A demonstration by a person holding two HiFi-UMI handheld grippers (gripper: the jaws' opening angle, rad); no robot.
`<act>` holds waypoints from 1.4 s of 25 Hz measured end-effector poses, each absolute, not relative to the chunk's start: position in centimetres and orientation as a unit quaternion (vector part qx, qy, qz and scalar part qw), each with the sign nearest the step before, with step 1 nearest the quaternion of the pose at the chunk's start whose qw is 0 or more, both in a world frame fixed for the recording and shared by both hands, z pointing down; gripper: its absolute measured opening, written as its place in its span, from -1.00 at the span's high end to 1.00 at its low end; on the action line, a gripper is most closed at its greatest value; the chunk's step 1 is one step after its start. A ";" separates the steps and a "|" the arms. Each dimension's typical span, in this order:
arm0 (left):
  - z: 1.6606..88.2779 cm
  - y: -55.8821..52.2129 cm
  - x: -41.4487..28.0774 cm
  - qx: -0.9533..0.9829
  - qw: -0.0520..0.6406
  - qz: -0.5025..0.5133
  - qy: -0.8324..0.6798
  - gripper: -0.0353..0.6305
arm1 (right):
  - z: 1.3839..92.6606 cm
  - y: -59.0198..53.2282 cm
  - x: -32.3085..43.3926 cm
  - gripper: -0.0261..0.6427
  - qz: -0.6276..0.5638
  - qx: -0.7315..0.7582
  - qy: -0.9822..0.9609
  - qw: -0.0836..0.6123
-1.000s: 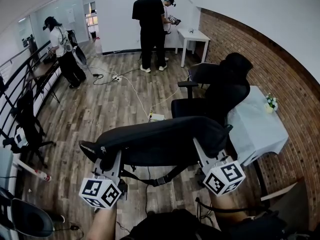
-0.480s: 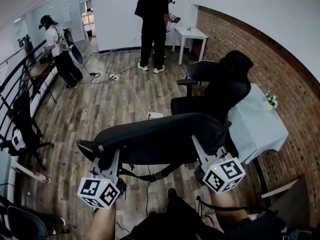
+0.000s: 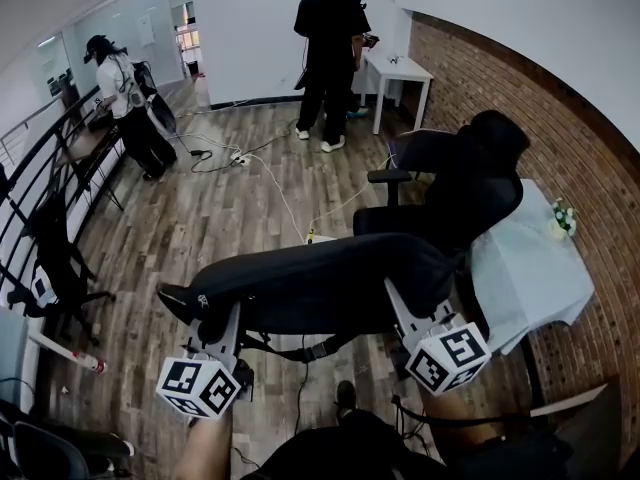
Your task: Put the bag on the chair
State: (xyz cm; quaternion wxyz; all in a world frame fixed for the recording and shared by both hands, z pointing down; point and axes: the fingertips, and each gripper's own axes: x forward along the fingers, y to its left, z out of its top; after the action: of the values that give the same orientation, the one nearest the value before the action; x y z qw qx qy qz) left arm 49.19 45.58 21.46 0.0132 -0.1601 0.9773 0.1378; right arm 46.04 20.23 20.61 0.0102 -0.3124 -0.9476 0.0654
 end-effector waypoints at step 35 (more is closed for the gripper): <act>22.6 36.7 26.3 -0.150 -0.021 0.143 0.978 0.71 | 21.7 11.5 23.2 0.70 0.071 -0.319 -0.945 0.026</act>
State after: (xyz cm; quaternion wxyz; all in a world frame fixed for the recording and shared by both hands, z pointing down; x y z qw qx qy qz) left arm 26.33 36.73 22.63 -0.0215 -0.1505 0.9780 0.1429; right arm 23.18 11.55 21.66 0.0257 -0.3191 -0.9447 0.0712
